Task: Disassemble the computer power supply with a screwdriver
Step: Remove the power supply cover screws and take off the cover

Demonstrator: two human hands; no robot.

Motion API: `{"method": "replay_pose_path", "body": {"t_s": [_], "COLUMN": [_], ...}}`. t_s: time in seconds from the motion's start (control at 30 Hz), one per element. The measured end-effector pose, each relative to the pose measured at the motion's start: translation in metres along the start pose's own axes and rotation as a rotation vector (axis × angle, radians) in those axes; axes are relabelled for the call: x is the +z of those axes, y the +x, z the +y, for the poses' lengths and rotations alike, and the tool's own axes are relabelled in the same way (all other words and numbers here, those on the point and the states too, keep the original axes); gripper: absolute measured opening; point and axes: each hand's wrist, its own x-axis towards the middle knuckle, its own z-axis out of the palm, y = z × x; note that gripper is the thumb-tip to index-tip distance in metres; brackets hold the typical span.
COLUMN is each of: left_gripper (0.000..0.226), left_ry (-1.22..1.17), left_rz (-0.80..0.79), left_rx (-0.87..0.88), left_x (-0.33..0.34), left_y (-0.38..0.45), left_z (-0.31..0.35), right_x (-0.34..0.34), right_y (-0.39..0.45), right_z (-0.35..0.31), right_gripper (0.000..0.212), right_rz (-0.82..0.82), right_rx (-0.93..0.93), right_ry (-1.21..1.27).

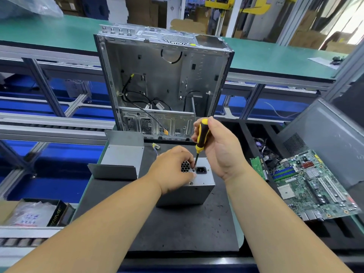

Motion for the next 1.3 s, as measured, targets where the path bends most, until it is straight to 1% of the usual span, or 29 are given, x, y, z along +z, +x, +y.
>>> {"method": "replay_pose_path", "body": {"t_s": [0.07,0.13,0.2,0.23,0.3,0.37,0.4,0.47,0.5,0.57,0.63,0.67,0.73,0.8,0.83,0.9,0.93,1.0,1.07,1.13,1.2,1.3], "left_gripper": [0.028,0.043,0.051,0.05,0.042,0.022,0.014,0.005,0.006,0.013,0.012,0.016,0.032,0.04,0.037,0.023,0.021,0.025,0.031,0.038,0.042,0.038], "left_ry": [0.016,0.051,0.111,0.103,-0.02,-0.081,-0.073,-0.09,-0.124,-0.181,-0.184,-0.153,-0.075,-0.082,-0.119,-0.214,-0.25,-0.284,-0.25,-0.204,-0.221,-0.257], "left_rz": [-0.011,-0.046,-0.155,-0.226,-0.342,-0.438,-0.488,-0.548,-0.565,-0.612,-0.664,-0.682,-0.704,-0.743,-0.761,-0.778,-0.776,-0.763,-0.742,-0.726,-0.728,-0.734], "left_rx": [-0.031,-0.076,-0.129,-0.165,-0.24,-0.246,-0.232,-0.245,-0.262,-0.28,-0.258,-0.237,-0.197,-0.19,-0.201,-0.24,-0.253,-0.267,-0.245,-0.219,-0.221,-0.22], "left_x": [0.0,-0.003,-0.009,-0.014,-0.024,-0.03,-0.031,-0.029,-0.027,-0.024,-0.022,-0.022,-0.024,-0.024,-0.024,-0.024,-0.024,-0.023,-0.021,-0.02,-0.02,-0.022], "left_y": [0.0,0.003,0.008,0.012,0.022,0.035,0.042,0.053,0.058,0.064,0.068,0.07,0.073,0.075,0.075,0.073,0.073,0.074,0.074,0.075,0.075,0.073], "left_z": [0.001,0.002,0.004,0.006,0.013,0.018,0.02,0.018,0.015,0.01,0.008,0.007,0.008,0.005,0.004,0.0,-0.002,-0.005,-0.006,-0.005,-0.006,-0.006], "right_x": [0.001,0.002,0.002,0.002,0.0,-0.001,-0.002,-0.004,-0.005,-0.006,-0.008,-0.01,-0.011,-0.011,-0.011,-0.01,-0.008,-0.004,0.0,0.003,0.005,0.008], "right_y": [0.0,0.0,0.0,-0.001,-0.002,-0.002,-0.002,-0.003,-0.004,-0.006,-0.009,-0.011,-0.014,-0.016,-0.017,-0.017,-0.016,-0.015,-0.014,-0.013,-0.013,-0.013], "right_z": [-0.002,-0.003,-0.002,-0.002,-0.004,-0.007,-0.007,-0.007,-0.006,-0.009,-0.015,-0.018,-0.026,-0.031,-0.034,-0.038,-0.04,-0.041,-0.041,-0.042,-0.045,-0.049], "right_gripper": [0.039,0.041,0.038,0.039,0.044,0.043,0.037,0.023,0.019,0.021,0.026,0.026,0.021,0.012,0.01,0.009,0.01,0.009,0.01,0.017,0.02,0.013], "right_rz": [-0.002,0.001,0.007,0.011,0.018,0.024,0.031,0.066,0.086,0.11,0.104,0.098,0.086,0.087,0.095,0.097,0.092,0.078,0.065,0.066,0.06,0.035], "right_rx": [0.021,0.033,0.027,0.023,0.032,0.054,0.057,0.033,0.019,0.002,-0.019,-0.042,-0.114,-0.167,-0.184,-0.218,-0.227,-0.229,-0.236,-0.253,-0.259,-0.228], "right_ry": [0.02,0.055,0.088,0.101,0.137,0.159,0.135,-0.013,-0.106,-0.288,-0.472,-0.557,-0.695,-0.821,-0.892,-1.026,-1.076,-1.138,-1.216,-1.331,-1.426,-1.428]}}
